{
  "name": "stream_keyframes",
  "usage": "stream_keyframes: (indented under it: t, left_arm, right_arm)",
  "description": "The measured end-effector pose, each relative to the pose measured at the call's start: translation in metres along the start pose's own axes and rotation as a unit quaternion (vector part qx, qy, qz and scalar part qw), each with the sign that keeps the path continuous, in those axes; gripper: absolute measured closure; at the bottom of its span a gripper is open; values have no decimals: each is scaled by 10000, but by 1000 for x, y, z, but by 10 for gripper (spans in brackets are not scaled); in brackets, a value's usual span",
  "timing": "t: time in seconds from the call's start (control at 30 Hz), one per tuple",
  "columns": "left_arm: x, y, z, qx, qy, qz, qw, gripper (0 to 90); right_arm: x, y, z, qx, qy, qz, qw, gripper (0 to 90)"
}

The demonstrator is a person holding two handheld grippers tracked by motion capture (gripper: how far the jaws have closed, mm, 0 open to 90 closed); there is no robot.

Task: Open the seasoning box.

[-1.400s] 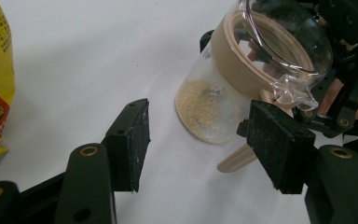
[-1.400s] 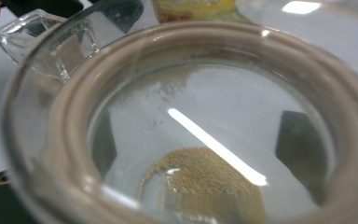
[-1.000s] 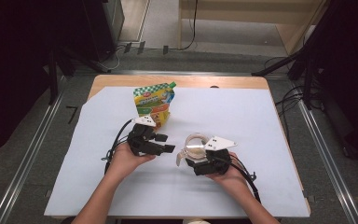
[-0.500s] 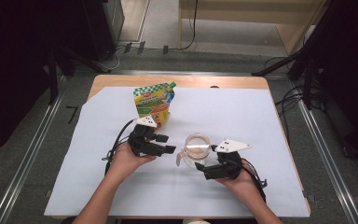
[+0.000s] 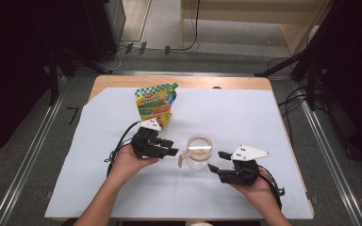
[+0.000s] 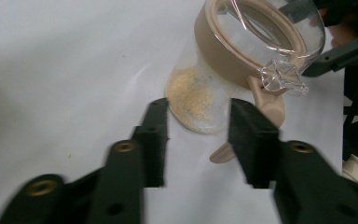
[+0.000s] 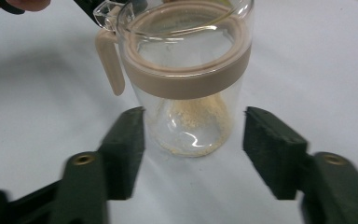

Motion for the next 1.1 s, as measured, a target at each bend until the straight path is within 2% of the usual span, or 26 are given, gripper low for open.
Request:
stream_keyframes:
  t: [0.03, 0.07, 0.1, 0.13, 0.17, 0.27, 0.4, 0.53, 0.63, 1.0, 1.1]
  left_arm:
    - [-1, -1, 1, -1, -14, -4, 10000, 707]
    - [-4, -2, 3, 4, 83, 30, 10000, 816]
    - [-4, -2, 3, 4, 83, 30, 10000, 859]
    - [-6, -3, 3, -7, 144, 6, 9999, 859]
    - [-7, -4, 4, -18, 175, -3, 9998, 898]
    - [-11, -4, 2, 7, 292, -26, 9996, 900]
    - [-15, -2, -4, 92, 357, -83, 9993, 900]
    - [-17, 1, -12, 249, 395, -116, 9988, 900]
    - [-18, 3, -15, 306, 369, -165, 9987, 900]
    - [-20, 3, -15, 337, 385, -182, 9985, 900]
    - [-21, 3, -16, 296, 381, -191, 9987, 900]
  right_arm:
    - [0, 0, 2, -8, 17, 19, 10000, 521]
    - [0, -1, 5, -16, 19, 12, 10000, 629]
    - [0, -1, 5, -16, 19, 12, 10000, 629]
    - [0, -1, 5, -5, 13, 24, 10000, 706]
    - [-1, 1, 6, 57, 8, -1, 10000, 778]
    - [0, 4, 4, 178, -105, -164, 9997, 900]
    - [4, 5, 0, 221, -229, -202, 9993, 900]
    - [5, 4, -4, 189, -254, -222, 9993, 900]
    - [6, 4, -8, 184, -307, -277, 9990, 900]
    - [5, 4, -13, 200, -168, -164, 9995, 900]
    - [4, 5, -14, 219, -122, -200, 9995, 900]
Point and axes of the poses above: each handheld gripper's, and its own axes: z roughly backward along the jaws, y roughly out of its underside, x roughly to its left, the point moved 9 cm from there along -z, roughly forward along the jaws, and after that the axes turned 9 degrees about -y, right-handed, at the moved point
